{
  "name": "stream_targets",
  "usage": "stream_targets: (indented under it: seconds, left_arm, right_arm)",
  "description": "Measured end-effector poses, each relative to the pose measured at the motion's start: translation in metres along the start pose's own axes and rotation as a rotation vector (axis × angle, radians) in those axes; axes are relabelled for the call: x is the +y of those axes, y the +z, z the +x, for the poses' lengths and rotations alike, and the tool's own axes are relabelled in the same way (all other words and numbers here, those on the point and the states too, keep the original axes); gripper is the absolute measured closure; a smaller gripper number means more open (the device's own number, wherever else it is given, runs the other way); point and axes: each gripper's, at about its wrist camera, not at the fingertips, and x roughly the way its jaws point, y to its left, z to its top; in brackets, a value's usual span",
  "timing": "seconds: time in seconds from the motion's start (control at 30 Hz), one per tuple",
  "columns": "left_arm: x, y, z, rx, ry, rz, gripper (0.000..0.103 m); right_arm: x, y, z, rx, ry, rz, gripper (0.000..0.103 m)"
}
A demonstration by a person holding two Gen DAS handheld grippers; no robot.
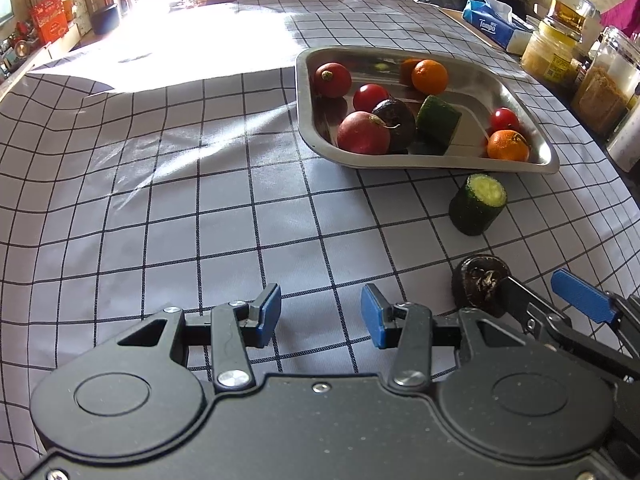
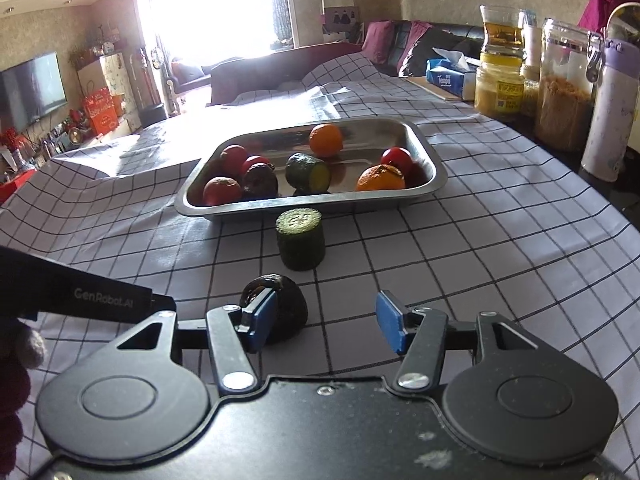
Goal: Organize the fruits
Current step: 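Lower the right tool onto the dark avocado and close it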
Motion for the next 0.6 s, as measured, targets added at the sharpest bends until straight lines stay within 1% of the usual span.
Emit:
stream_targets:
  seconds: [0.17, 0.33, 0.5, 0.6]
  left_arm:
    - [0.001, 0.0, 0.0, 0.001, 0.001, -0.007, 0.051]
    - [0.001, -0.001, -0.001, -0.002, -0.003, -0.005, 0.051]
    - [0.0, 0.0, -0.001, -0.003, -0.003, -0.002, 0.051]
    - [-0.001, 0.0, 0.0, -0.005, -0.003, 0.001, 0.051]
  right_arm:
    - [0.004, -0.001, -0.006, -0.025, 0.02, -0.008, 0.044]
    - [0.013, -0.004, -0.003, -0.009, 0.036, -0.026, 0.044]
    - [0.026, -0.007, 0.006, 0.021, 0.026, -0.06, 0.044]
    - [0.033, -0.008, 0.012, 0.035, -0.01, -0.093, 0.044]
